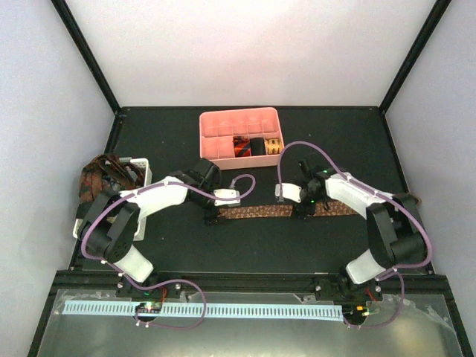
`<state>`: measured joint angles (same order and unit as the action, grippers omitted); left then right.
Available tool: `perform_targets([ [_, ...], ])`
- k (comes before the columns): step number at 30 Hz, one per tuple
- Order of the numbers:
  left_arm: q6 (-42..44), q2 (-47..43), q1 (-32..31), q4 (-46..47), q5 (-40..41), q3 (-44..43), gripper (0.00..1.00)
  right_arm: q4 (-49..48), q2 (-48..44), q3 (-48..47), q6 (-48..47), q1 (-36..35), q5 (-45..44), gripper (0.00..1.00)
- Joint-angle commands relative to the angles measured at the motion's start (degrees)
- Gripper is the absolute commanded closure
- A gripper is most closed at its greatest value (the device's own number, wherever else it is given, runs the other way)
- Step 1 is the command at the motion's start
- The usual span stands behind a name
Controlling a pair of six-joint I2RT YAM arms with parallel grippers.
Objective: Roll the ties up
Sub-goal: Adjust the tie at the center of the board.
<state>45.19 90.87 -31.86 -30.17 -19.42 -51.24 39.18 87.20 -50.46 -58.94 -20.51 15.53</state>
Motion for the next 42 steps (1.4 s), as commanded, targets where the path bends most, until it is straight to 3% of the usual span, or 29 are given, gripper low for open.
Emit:
perform_targets([
  [1,-1.9,-0.4,-0.1,1.9,1.7,-0.5,0.03,-2.7,3.2,-2.4,-2.1,-4.6,-0.9,0.07],
  [7,-2.4,-2.0,0.2,3.1,2.3,2.1,0.02,-4.5,6.0,-2.2,-1.6,-7.9,-2.6,0.07],
  [12,-3.1,-3.6,1.9,3.3,0.7,2.5,0.03,-2.9,7.7,-3.0,-1.9,-8.3,-2.0,0.14],
  [21,-2.9,-4.1,3.6,2.6,-0.5,2.5,0.04,-3.4,8.8,-2.0,-0.9,-9.2,-4.1,0.4],
  [28,-2.5,-3.8,3.7,2.4,-0.5,2.9,0.05,-6.1,8.5,-1.8,1.4,-9.5,-5.1,0.51],
  [34,1.2,-2.6,3.6,2.7,2.4,4.6,0.17,-8.1,8.2,-1.3,2.4,-9.9,-6.1,0.62],
  [37,2.3,-3.1,3.7,2.6,2.8,5.5,0.23,-8.5,7.2,-1.3,3.3,-9.9,-4.9,0.62],
  [42,4.3,-4.2,3.8,3.2,5.8,7.2,0.35,-7.1,3.5,-2.4,6.4,-9.8,-0.5,0.42],
])
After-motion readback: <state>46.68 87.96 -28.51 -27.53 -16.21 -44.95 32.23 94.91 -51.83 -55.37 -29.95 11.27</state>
